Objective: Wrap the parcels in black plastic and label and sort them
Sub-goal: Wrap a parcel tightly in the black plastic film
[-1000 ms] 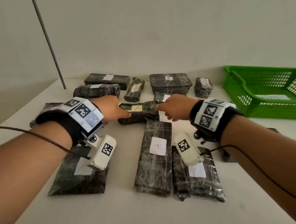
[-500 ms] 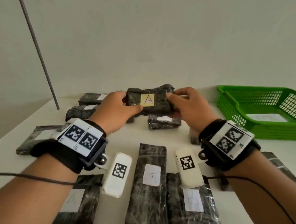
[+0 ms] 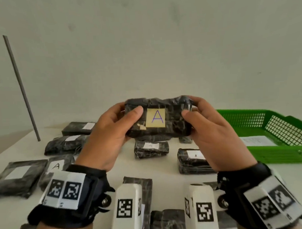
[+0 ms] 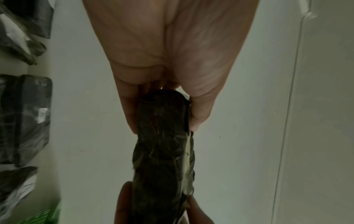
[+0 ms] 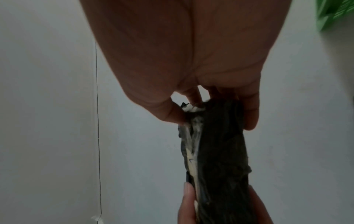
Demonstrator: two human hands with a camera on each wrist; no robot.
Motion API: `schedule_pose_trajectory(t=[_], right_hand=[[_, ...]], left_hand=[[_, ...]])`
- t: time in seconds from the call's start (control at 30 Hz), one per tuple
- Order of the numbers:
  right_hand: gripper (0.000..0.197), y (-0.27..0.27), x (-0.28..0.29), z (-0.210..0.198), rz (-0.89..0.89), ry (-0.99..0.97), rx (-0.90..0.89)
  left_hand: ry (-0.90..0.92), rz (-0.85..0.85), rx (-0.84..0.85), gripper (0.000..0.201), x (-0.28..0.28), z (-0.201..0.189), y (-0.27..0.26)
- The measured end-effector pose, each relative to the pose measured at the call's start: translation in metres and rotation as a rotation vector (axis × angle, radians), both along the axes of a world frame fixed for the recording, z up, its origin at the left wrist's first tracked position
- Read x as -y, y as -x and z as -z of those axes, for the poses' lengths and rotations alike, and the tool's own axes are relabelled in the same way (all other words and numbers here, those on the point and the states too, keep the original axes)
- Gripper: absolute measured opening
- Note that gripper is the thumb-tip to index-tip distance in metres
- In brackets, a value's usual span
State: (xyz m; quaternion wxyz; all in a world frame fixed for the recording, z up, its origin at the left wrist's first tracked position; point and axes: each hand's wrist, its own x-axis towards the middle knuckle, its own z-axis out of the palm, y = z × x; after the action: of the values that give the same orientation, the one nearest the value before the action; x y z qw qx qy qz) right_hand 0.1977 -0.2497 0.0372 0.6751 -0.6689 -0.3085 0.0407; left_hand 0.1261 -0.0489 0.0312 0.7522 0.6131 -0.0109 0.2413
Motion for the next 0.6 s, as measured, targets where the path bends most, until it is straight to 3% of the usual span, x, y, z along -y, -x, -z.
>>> schedule_pose_trajectory(t=[0.1,0.2,0.27,0.37,0.4,0.47,0.6], right_hand=[[0.044,-0.003,-0.005,0.000,-0.013,-0.001,0.021],[0.025,-0.008,-0.011,0.005,0.006,-0.013,0.054],[0.024,-0.011,-0.014,0.006,0.050,-0.041,0.056],[0.051,-0.016,-0.016,0.010,0.047,-0.132,-0.015],[0.050,-0.017,-0.017,0.011,0.035,-0.139,-0.030],[0.030,-0.019,-0.019,0.012,0.039,-0.119,-0.028],[0.019,-0.016,-0.020,0.013,0.086,-0.084,0.002]], left_hand=[[-0.108,0.010,0.023,0.038,-0.005,-0.006,0.000],[-0.196,-0.003,0.010,0.038,-0.010,-0.008,0.002],[-0.219,-0.016,-0.013,0.040,-0.009,-0.007,0.000],[-0.231,-0.065,-0.025,0.024,-0.005,-0.003,-0.005],[-0.228,-0.076,-0.021,0.016,-0.003,-0.002,-0.007],[-0.233,-0.066,-0.018,0.013,0.001,-0.001,-0.010],[-0.382,-0.098,-0.023,0.027,0.008,0.001,-0.012]])
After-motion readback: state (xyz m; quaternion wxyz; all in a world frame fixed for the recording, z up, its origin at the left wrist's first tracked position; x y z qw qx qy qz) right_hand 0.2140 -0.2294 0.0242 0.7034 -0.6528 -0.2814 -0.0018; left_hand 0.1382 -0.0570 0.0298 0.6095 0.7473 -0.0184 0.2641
